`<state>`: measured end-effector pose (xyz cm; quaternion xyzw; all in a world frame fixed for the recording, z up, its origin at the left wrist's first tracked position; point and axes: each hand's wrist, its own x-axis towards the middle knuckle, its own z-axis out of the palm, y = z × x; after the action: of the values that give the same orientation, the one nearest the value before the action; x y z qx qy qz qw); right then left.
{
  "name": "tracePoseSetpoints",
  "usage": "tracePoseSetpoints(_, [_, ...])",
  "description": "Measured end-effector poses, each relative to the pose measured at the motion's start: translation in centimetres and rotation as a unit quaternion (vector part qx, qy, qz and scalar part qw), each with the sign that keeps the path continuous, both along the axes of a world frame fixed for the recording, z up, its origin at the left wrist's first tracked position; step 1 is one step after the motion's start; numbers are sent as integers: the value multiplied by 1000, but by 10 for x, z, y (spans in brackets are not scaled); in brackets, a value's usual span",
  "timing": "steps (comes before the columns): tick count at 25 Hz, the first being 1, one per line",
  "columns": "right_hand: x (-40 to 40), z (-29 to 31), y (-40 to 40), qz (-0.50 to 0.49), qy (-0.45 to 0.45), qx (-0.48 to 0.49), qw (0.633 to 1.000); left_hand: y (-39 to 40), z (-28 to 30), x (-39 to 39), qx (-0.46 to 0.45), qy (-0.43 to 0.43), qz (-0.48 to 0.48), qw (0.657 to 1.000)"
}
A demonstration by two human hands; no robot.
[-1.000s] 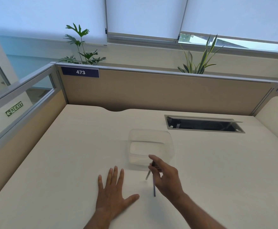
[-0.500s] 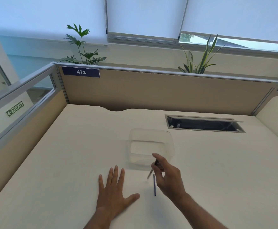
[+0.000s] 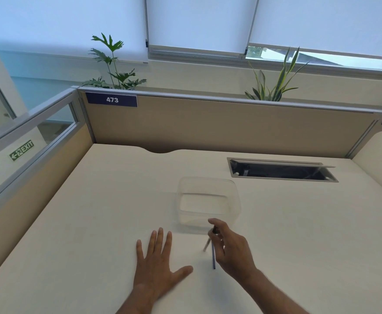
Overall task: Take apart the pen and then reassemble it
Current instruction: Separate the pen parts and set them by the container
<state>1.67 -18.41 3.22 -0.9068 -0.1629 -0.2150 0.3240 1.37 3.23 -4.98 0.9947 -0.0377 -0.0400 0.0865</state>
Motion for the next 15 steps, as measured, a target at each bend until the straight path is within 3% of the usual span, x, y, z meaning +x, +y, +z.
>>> tracePoseSetpoints(10, [5,14,3,-13,-40,69,997,-2,2,6,-28,18,15,999])
tracePoseSetpoints(15, [5,23,7,-4,-45,89,995,-20,15,13,-155,-27,-7,987])
